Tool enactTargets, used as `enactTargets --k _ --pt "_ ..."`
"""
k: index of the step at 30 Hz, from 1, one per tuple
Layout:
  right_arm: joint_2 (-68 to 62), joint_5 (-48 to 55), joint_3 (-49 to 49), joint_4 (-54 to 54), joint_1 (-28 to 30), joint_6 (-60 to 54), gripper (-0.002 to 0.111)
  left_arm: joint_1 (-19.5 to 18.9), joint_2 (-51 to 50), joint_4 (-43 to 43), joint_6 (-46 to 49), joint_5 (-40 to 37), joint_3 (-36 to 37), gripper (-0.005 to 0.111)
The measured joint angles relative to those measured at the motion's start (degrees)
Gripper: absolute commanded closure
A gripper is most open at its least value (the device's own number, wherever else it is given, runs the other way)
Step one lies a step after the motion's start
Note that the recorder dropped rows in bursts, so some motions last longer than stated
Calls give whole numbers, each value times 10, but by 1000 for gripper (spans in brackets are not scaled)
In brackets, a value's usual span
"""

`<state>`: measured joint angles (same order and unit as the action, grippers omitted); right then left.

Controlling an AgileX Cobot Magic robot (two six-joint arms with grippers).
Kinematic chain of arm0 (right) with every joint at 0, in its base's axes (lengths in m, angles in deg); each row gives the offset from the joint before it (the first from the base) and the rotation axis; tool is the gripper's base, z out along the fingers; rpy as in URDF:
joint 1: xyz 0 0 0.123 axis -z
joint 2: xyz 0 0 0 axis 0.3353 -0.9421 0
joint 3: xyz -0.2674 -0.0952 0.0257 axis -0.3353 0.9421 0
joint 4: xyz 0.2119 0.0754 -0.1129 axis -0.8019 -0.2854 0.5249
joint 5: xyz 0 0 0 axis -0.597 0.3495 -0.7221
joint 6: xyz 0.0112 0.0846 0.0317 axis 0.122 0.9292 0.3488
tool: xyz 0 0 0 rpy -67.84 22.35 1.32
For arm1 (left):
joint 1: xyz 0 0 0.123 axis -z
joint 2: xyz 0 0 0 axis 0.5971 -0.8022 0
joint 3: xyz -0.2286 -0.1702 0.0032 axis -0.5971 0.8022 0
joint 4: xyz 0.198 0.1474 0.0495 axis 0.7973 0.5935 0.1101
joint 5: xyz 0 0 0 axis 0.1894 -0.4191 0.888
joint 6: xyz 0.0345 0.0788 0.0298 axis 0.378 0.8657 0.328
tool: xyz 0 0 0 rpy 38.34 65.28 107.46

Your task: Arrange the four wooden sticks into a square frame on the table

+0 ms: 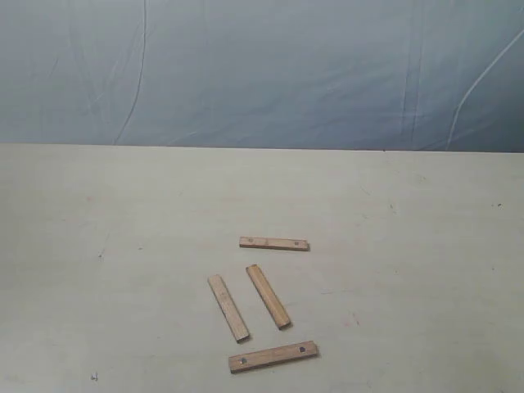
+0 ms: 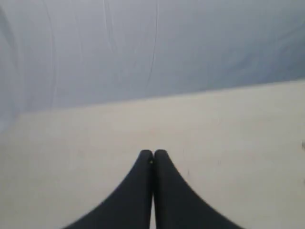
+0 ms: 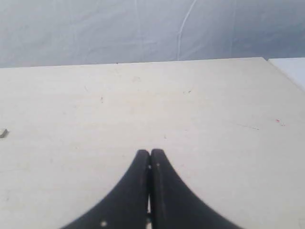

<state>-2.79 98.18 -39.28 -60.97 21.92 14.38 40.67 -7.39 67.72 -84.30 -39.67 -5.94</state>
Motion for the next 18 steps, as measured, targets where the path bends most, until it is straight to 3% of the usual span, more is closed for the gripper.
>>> enactTargets --k 5,9,11,14,18 --pt "0 0 0 0 0 0 109 0 0 -26 -47 204 0 107" --pt "0 0 0 0 0 0 109 0 0 -30 -254 316 0 107" --pt "0 0 0 0 0 0 109 0 0 -35 -307 377 2 107" --pt "0 0 0 0 0 0 109 0 -15 -48 -330 483 -16 107" --pt "0 0 0 0 0 0 109 0 -85 -50 -336 528 -107 107"
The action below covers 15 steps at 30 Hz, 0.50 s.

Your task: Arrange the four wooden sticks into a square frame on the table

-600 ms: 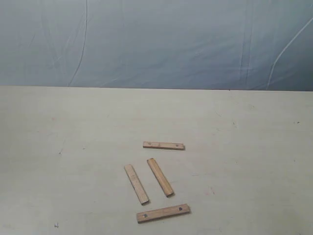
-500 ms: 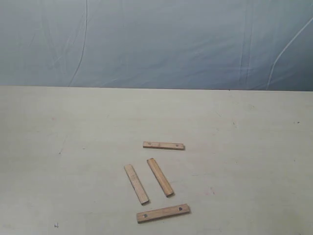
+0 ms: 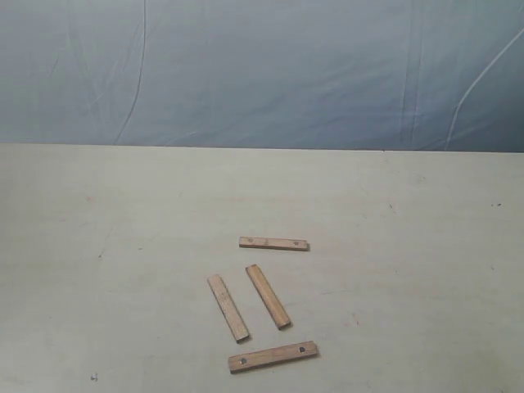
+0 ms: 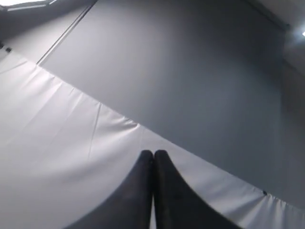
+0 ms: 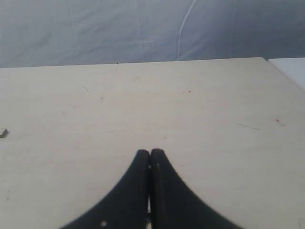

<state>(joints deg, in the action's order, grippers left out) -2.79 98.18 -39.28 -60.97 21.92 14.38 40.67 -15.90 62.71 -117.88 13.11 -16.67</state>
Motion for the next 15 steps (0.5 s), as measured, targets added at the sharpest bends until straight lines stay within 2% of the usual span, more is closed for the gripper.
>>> enactTargets --k 3,6,9,12,15 --pt "0 0 0 0 0 0 109 0 -88 38 -2 -1 -83 107" --pt "0 0 0 0 0 0 109 0 -179 129 -15 -65 -168 107" --pt "0 0 0 0 0 0 109 1 -272 257 -106 -202 -250 107" --pt "0 0 0 0 0 0 109 23 -364 383 -189 -365 -305 107" --pt "0 0 0 0 0 0 109 80 -441 426 -186 -533 -346 107"
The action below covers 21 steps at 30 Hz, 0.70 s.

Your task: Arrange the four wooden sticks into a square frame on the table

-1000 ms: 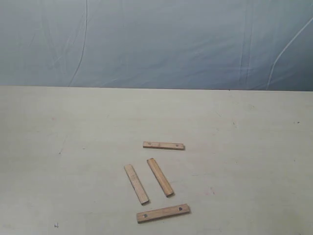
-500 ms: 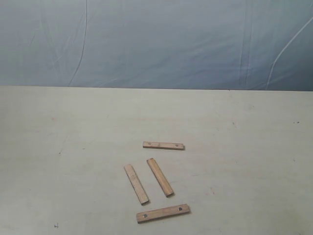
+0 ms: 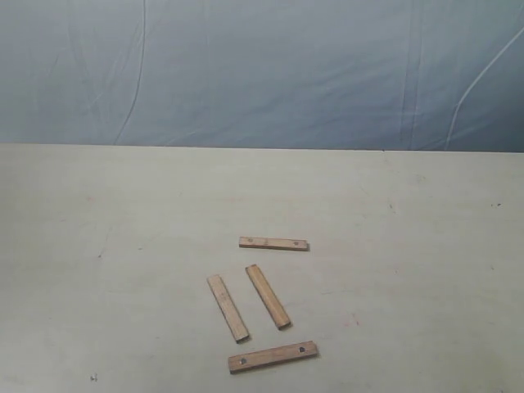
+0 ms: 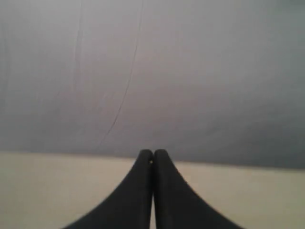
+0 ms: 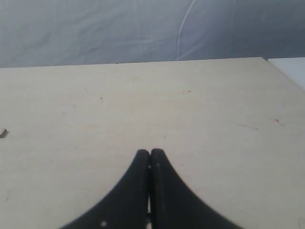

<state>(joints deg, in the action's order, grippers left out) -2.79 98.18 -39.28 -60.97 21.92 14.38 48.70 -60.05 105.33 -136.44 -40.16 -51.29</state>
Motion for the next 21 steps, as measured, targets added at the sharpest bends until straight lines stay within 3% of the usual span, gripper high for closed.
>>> enactTargets --k 3,5,9,13,17,21 --pt "0 0 0 0 0 0 109 70 -74 -46 123 -160 -63 107" --pt "0 0 0 0 0 0 109 105 -127 -126 234 -270 -116 107" --pt "0 0 0 0 0 0 109 127 -220 -309 367 -400 -169 102" --pt "0 0 0 0 0 0 109 128 -298 -439 396 -431 -170 84" --pt "0 0 0 0 0 0 109 128 -367 -537 403 -410 -170 60" --pt "0 0 0 0 0 0 109 140 -420 -595 405 -367 -170 55"
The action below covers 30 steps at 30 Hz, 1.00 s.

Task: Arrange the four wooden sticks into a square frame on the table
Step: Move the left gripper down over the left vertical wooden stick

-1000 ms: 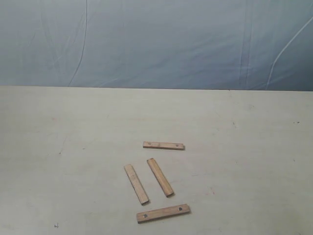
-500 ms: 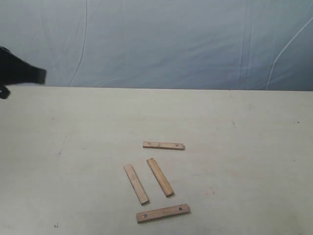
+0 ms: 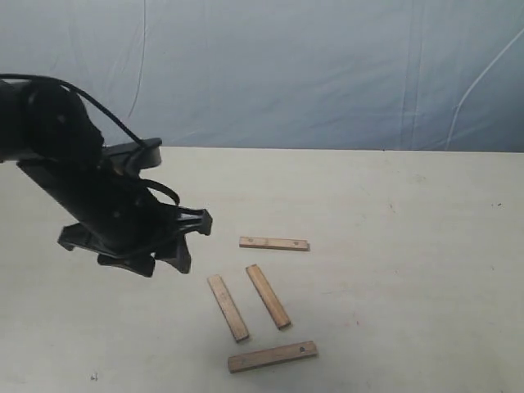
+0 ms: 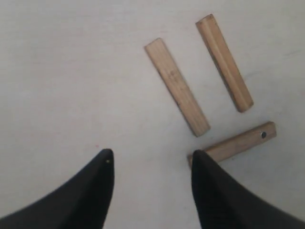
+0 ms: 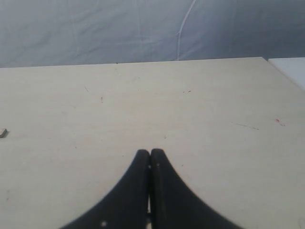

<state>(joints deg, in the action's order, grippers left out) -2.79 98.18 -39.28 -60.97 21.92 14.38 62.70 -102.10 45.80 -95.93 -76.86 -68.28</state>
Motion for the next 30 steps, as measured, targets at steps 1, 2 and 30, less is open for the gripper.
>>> enactTargets --k 1,2,30 --pt "0 0 0 0 0 0 109 7 -13 -7 -4 13 0 55" --pt "0 0 0 0 0 0 109 15 -25 -10 -13 27 0 55" --pt "0 0 0 -1 0 0 109 102 -217 -3 -221 199 -52 74"
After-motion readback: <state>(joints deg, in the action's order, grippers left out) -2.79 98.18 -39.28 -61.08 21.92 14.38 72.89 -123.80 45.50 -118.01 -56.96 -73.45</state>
